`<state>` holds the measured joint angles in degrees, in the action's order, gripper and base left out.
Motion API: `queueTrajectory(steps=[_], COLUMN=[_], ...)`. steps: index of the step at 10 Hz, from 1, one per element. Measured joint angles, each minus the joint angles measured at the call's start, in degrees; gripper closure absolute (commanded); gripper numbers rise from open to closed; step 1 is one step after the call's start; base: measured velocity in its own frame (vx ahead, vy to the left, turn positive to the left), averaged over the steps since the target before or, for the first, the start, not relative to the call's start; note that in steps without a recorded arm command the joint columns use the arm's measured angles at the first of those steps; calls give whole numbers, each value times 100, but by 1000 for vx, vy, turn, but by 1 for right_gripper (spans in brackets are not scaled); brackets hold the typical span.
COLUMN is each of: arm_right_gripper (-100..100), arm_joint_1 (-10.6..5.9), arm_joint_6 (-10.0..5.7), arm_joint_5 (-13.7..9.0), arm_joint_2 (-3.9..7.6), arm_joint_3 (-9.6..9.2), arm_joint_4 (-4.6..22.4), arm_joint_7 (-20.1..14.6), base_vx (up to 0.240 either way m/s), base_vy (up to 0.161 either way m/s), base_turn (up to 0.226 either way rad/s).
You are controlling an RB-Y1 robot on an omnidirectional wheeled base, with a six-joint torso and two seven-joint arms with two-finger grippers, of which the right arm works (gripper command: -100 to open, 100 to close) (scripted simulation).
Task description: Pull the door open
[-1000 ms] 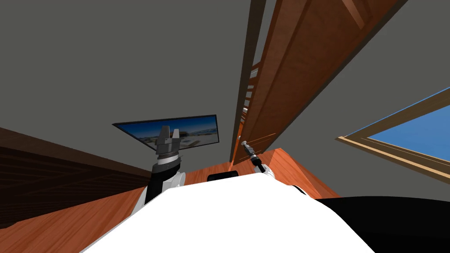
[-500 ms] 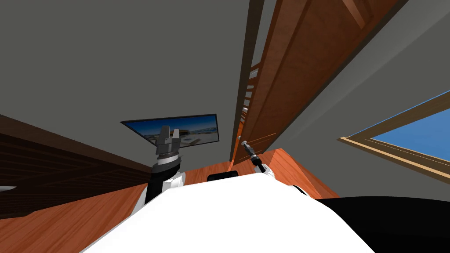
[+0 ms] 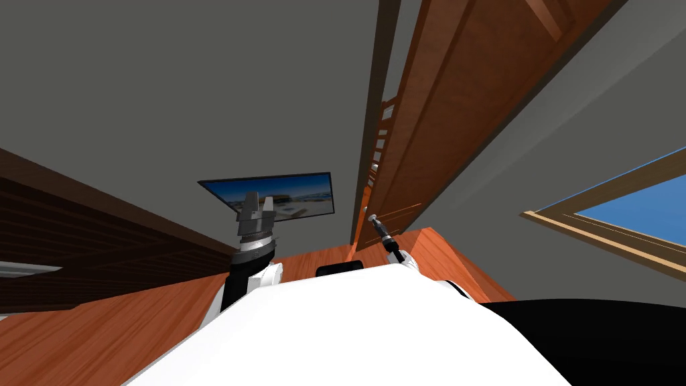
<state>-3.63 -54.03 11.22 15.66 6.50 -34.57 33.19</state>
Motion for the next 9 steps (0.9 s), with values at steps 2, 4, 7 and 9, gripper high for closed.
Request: queueTrajectory(steps=[2, 4, 7, 9], arm_right_gripper=[100, 100, 100, 100], arm_joint_1=[-23, 4, -58, -51], arm_joint_6=[12, 41, 23, 27], arm_joint_5=[-91, -178, -356, -450], arm_joint_2=[3, 14, 17, 26], arm_joint_3=[-37, -84, -156, -203], arm_joint_4=[29, -11, 88, 91], arm_joint_7=[-257, -514, -934, -1196], base_vx=[-35, -34, -59, -38], base_vy=[-18, -17, -28, -15], base_turn=[38, 49, 70, 32])
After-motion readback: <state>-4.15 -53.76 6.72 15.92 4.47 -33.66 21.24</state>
